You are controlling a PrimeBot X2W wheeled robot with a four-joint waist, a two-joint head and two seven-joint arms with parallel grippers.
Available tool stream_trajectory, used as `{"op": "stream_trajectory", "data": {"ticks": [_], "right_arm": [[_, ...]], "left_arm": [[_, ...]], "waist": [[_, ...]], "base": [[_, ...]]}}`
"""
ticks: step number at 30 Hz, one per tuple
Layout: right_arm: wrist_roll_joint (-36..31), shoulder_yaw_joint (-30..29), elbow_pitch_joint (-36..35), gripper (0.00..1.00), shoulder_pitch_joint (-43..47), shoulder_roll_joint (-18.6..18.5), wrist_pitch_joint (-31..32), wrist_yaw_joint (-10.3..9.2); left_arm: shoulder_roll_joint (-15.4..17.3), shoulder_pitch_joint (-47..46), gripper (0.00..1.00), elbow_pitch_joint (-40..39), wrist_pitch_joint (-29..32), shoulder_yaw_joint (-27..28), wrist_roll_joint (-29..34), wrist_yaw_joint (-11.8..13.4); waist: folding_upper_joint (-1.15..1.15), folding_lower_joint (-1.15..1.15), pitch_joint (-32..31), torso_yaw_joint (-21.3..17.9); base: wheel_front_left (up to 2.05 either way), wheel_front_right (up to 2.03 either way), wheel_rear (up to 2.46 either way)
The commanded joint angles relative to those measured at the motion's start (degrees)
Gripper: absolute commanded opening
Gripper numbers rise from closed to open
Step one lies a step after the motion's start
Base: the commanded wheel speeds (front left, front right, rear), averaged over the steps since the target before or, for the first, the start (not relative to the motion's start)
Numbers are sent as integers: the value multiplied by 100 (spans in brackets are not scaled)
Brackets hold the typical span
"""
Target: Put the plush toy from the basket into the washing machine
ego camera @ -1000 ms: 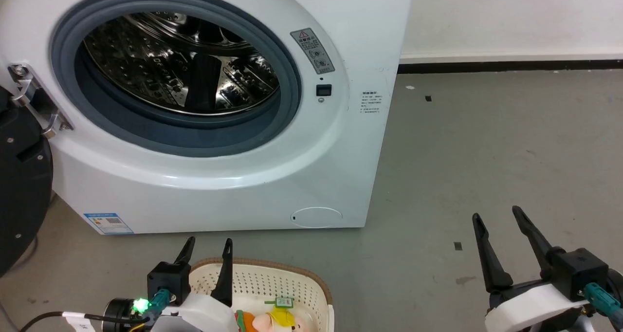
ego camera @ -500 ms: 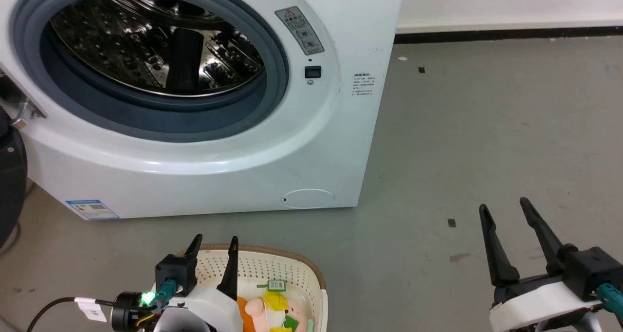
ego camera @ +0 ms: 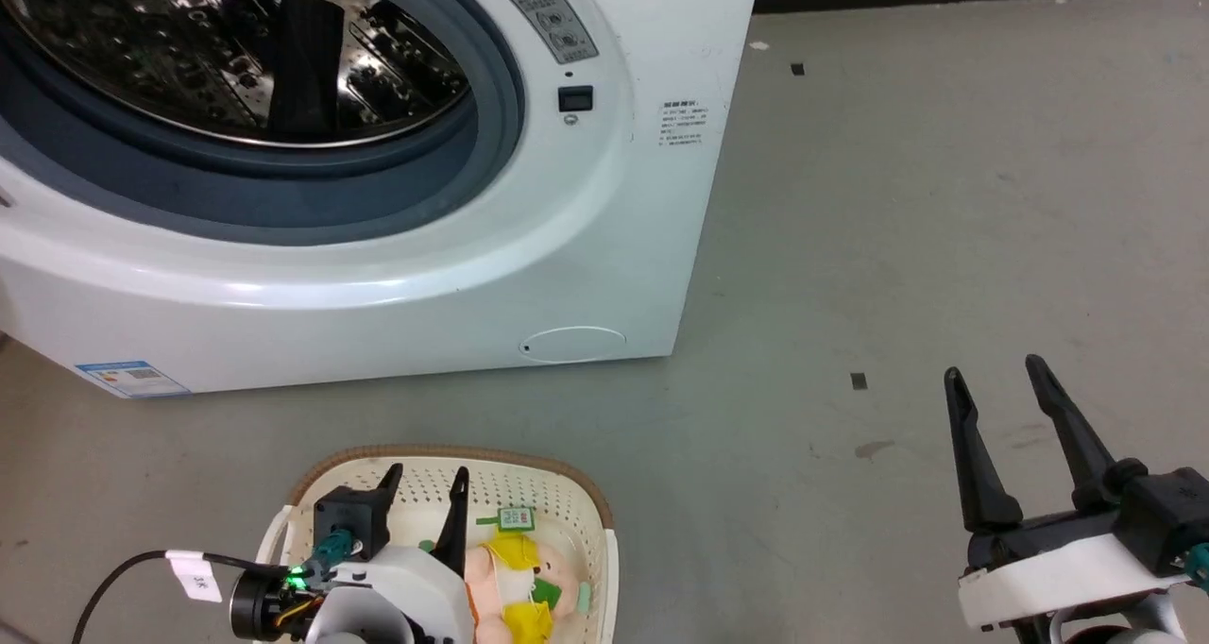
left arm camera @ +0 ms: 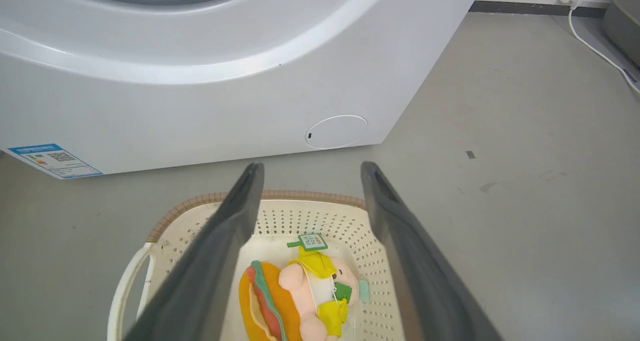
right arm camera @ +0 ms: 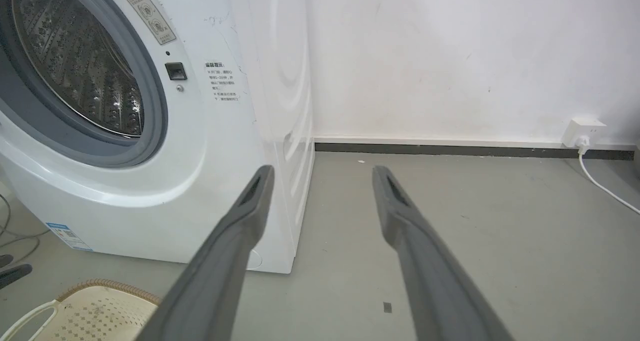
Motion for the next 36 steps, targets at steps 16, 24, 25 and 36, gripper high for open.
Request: {"op": "stream_trajectory", "data": {"ticks": [16,24,25,36], "right_arm": [[184,-42,-289,100,-324,-1,-248,-3],[313,-29,-387,100,-451,-1,-343,-3],[340,-26,-398,100,-470,-1,-355,-3],[471,21,-591,100,-650,-1,-486,-4]], "left_arm": [[352,-812,100,1571,-245,-75,-282,-145],[494,-1244,100,2319,-316,-205,-351,-203],[520,-1290,100,2415,-306,-227,-354,-208],[760,-1758,100,3253,-272,-301,-551,-146]], "waist": [[0,-1,832,-271],[0,-1,1263,-388],[0,-1,1325,-407],[0,-1,2053,-612]], "base": [[0,0,0],[0,0,0],[0,0,0],[0,0,0]]}}
